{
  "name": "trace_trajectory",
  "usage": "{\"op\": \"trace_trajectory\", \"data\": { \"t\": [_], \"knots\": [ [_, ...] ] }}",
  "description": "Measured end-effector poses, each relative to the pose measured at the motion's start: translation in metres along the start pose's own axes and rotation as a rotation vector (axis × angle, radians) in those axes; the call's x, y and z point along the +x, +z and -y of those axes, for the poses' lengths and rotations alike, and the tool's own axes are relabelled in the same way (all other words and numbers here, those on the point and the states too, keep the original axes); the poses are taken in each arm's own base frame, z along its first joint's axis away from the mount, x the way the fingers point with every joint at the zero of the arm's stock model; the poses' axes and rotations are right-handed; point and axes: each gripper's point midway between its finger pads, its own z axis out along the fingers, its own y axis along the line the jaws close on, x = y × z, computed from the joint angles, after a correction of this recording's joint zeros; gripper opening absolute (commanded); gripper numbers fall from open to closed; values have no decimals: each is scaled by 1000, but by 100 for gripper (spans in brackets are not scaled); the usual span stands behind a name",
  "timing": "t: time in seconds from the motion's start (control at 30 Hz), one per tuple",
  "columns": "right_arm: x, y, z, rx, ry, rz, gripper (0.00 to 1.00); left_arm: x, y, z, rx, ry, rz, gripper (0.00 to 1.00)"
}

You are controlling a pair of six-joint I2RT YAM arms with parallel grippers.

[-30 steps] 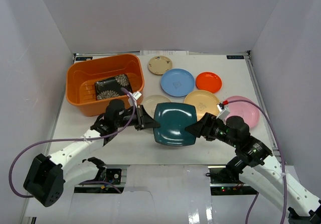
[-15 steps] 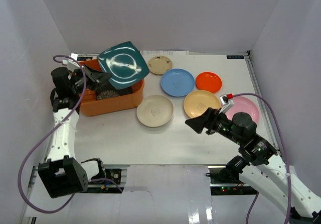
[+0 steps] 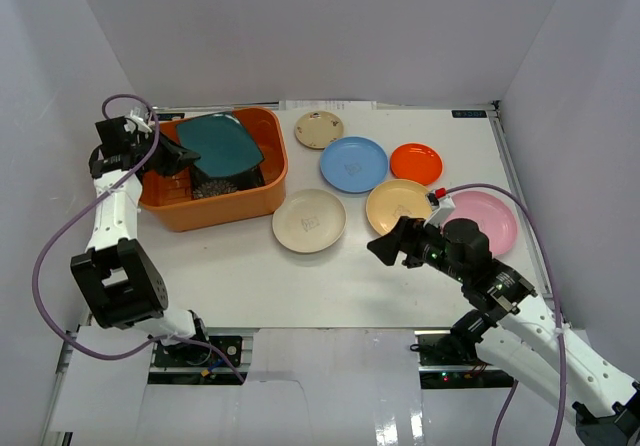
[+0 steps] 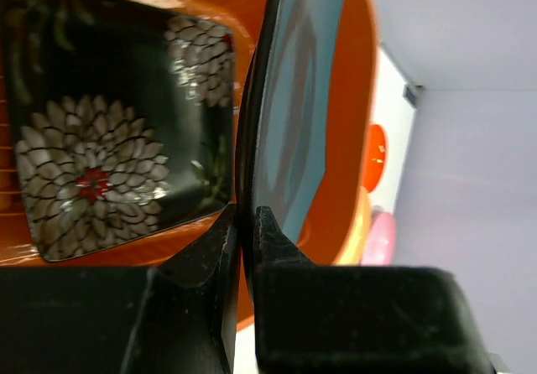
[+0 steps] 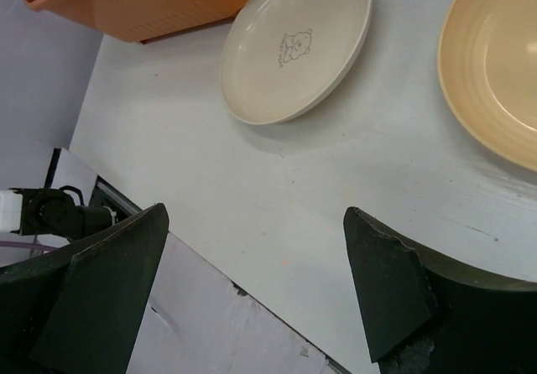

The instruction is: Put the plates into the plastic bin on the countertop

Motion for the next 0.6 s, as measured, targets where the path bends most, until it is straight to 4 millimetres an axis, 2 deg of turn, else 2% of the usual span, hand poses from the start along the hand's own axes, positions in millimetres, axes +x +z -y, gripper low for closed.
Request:
{"op": "trace_trajectory", "data": {
  "t": [0.27,0.4,0.47,0.5,0.53,0.6],
  "knots": [
    [3,6,7,26,-43,-16,90,19,29,-57,-151,-25,-118,0],
    [4,7,9,26,-50,-15,90,25,41,-78,-206,-45,-168,0],
    [9,8,13,36,-50,-24,90,23,42,-82,-231,-41,-172,0],
    [11,9,15,40,-50,-29,90,20,42,-82,-236,-34,-169,2],
    [13,9,18,46,-50,-36,90,17,41,-81,-244,-27,-162,14],
    [16,10,20,54,-49,-42,90,9,40,-80,-255,-4,-142,28]
  ]
}}
